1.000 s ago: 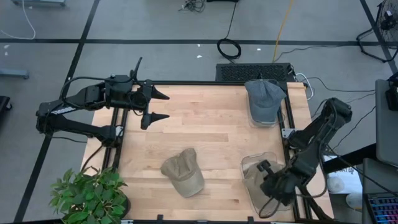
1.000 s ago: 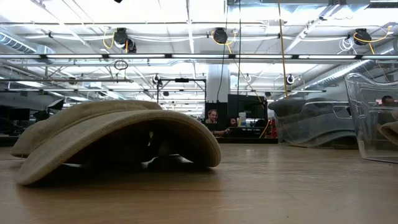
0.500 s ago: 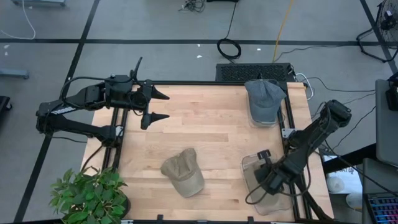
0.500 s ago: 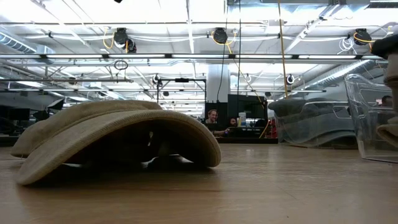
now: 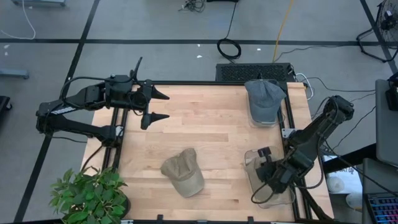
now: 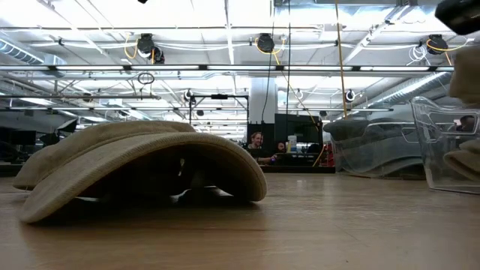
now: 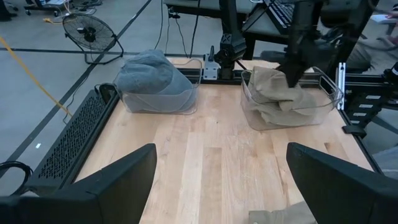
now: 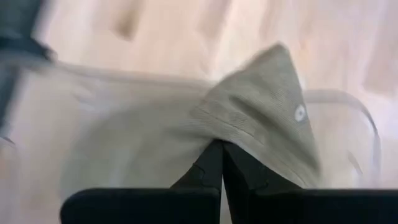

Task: Pick & Place hat
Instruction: Put the left brown and blue cap into the bottom transparent bin

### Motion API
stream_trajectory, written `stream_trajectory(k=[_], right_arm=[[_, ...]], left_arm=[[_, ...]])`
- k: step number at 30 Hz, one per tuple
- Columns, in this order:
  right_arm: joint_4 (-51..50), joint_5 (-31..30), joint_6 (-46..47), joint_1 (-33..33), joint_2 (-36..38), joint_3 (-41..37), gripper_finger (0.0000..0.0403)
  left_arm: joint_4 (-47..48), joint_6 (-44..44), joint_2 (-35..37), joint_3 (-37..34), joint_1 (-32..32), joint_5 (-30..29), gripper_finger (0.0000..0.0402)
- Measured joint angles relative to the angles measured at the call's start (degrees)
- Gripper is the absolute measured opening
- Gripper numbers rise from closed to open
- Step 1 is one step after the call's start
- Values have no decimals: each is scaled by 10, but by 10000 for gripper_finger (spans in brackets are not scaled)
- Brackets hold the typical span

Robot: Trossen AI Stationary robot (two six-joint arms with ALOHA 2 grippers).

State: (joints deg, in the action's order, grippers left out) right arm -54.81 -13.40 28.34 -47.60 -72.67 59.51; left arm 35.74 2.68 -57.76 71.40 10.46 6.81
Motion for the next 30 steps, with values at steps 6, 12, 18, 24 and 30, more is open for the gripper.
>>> stream_trajectory(k=[6,12,18,24,30], right_arm=[[88,17,-41,-9,-16,0,0],[87,-7,-64,-8,-17,0,0],[78,-63,-60,-8,15,0,0],[138,-28,-69,-8,41,-2,0],[213,43,-95,-3,25,-47,0]], left_arm=[[0,0,0,0,0,0,365],[0,-1,0,0,0,0,365],[0,0,0,0,0,0,365],[0,0,0,0,0,0,365],[0,0,0,0,0,0,365]])
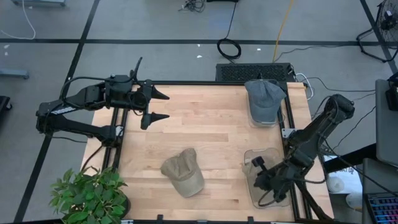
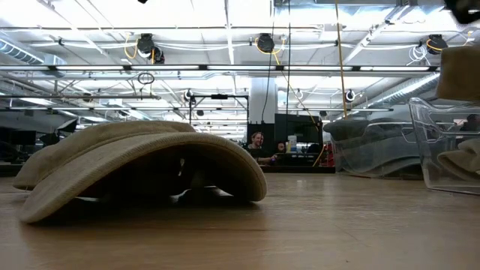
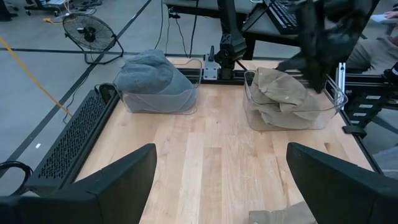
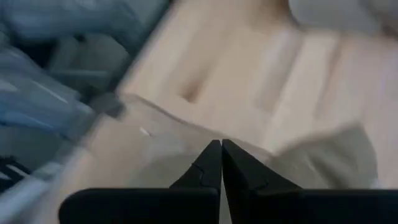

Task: Pick & Place hat
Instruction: Put the left brown and blue cap into the bottom transparent bin

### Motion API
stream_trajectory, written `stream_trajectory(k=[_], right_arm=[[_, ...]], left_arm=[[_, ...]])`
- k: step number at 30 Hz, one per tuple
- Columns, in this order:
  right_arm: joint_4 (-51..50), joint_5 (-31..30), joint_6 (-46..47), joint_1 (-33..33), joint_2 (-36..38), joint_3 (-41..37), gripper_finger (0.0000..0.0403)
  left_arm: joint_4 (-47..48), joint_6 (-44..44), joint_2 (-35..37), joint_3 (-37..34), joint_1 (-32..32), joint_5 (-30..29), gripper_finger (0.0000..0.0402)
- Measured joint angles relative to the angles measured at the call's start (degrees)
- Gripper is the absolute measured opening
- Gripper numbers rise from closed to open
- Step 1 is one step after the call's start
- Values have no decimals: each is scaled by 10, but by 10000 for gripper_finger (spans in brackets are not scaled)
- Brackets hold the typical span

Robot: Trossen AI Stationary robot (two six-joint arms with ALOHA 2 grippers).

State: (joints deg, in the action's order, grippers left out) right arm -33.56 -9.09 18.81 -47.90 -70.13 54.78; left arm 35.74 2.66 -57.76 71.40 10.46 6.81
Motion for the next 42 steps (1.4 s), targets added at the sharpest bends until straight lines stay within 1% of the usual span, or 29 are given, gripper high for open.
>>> stream_trajectory(k=[2,6,8,16,19,26,29,33,35,36,38,40,42], right_arm=[[-3,-6,7,11,-5,-21,0],[-21,-41,39,29,-5,-61,0],[-34,-41,62,36,-5,-78,0],[-39,27,137,52,-5,-144,0],[-38,32,148,53,-5,-154,0],[-44,32,127,54,-5,-132,0],[-42,30,106,54,-5,-112,0],[-48,4,78,53,-4,-78,0],[-61,6,72,52,-2,-59,0],[-66,19,72,50,0,-49,0],[-79,64,86,41,7,-34,0],[-97,109,119,25,12,-25,0],[-117,136,168,7,16,-24,0]], left_arm=[[0,0,0,0,0,0,365],[0,-1,0,0,0,0,365],[0,-1,0,0,0,0,365],[0,-1,0,0,0,0,365],[0,-1,0,0,0,0,365],[0,-1,0,0,0,0,365],[0,-1,0,0,0,0,365],[0,-1,0,0,0,0,365],[0,-1,0,0,0,0,365],[0,-1,0,0,0,0,365],[0,-1,0,0,0,0,365],[0,-1,0,0,0,0,365],[0,-1,0,0,0,0,365]])
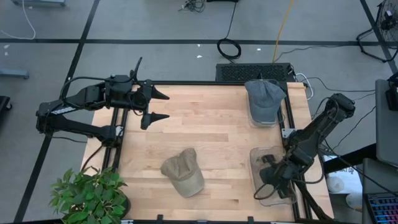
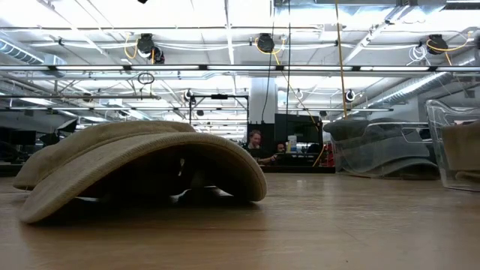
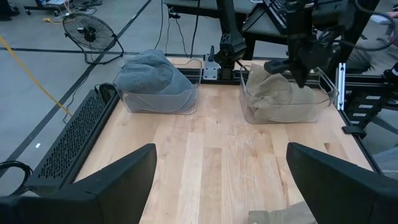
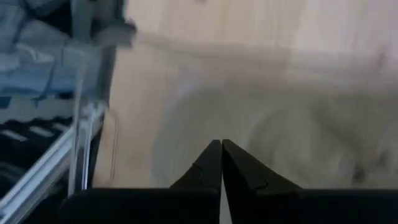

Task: Pick & Place hat
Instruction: Put the left brown and blue cap into the bottom transparent bin, then put the brown and blue cap into the bottom transparent bin

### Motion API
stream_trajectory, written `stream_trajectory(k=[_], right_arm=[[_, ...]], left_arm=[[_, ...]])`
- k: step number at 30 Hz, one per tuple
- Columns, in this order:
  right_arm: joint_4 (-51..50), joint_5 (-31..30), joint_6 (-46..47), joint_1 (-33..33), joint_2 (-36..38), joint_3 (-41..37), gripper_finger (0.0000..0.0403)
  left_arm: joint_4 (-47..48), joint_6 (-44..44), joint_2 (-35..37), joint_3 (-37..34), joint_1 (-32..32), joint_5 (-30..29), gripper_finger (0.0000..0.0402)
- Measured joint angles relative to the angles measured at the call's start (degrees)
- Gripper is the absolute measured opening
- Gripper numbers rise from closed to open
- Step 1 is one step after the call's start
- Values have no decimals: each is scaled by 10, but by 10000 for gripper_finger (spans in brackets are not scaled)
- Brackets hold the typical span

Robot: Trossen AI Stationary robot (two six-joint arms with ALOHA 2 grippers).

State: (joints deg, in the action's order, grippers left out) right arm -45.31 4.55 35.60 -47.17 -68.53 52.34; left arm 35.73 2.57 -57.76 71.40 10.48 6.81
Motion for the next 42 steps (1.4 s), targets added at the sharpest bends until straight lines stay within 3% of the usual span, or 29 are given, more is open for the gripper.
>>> stream_trajectory(k=[2,7,14,22,29,36,42], right_arm=[[-27,10,38,-17,0,-2,0],[-6,-42,76,-41,0,-39,0],[54,-12,109,-41,3,-109,0],[92,-3,103,-41,21,-116,0],[130,-78,83,-29,64,-119,0],[127,-44,81,-19,99,-119,0],[159,-60,36,-20,163,-118,0]], left_arm=[[0,0,0,0,0,0,365],[0,0,0,0,0,0,365],[0,0,0,0,0,0,365],[0,0,0,0,0,0,365],[0,0,0,0,0,0,365],[0,0,0,0,0,0,365],[0,0,0,0,0,0,365]])
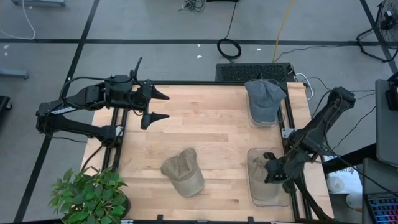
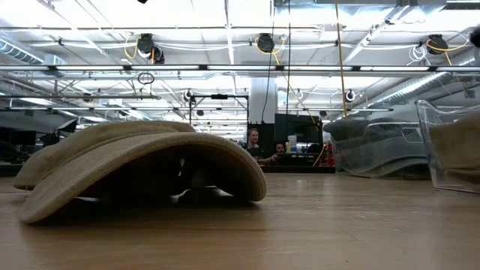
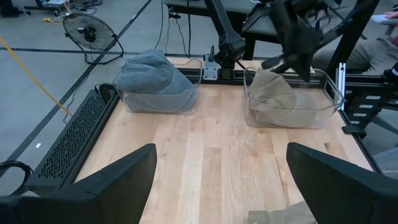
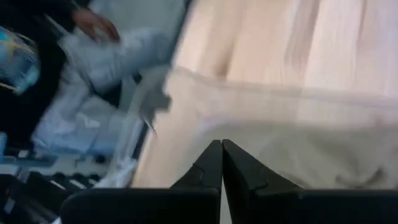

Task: Pick & Place hat
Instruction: Put the brown and blue cap into the bottom transparent bin

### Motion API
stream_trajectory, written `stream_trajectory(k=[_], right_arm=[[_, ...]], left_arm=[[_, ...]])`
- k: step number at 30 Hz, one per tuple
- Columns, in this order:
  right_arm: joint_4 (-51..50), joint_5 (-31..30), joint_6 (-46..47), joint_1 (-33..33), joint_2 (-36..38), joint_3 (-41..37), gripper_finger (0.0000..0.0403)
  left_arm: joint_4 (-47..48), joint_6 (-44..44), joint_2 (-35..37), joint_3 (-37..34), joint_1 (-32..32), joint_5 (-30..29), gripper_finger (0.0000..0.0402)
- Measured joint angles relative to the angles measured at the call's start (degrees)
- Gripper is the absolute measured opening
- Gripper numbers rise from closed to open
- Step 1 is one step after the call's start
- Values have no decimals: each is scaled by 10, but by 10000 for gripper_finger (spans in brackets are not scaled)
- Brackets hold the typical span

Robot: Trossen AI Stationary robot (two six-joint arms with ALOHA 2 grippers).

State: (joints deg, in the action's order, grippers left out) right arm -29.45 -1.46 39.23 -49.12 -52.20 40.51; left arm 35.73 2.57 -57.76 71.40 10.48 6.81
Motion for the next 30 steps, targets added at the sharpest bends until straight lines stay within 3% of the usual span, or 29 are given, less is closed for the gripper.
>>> stream_trajectory(k=[4,13,20,26,30], right_arm=[[46,-45,-71,0,55,0,0],[179,-166,-342,0,134,0,0],[331,-165,-480,0,142,-61,0],[457,-165,-558,0,145,-123,0],[485,-196,-568,0,153,-135,0]], left_arm=[[0,0,0,0,0,0,365],[0,0,0,0,0,0,365],[0,1,0,0,0,0,365],[-32,119,0,0,0,-26,365],[-71,134,0,0,0,-28,365]])
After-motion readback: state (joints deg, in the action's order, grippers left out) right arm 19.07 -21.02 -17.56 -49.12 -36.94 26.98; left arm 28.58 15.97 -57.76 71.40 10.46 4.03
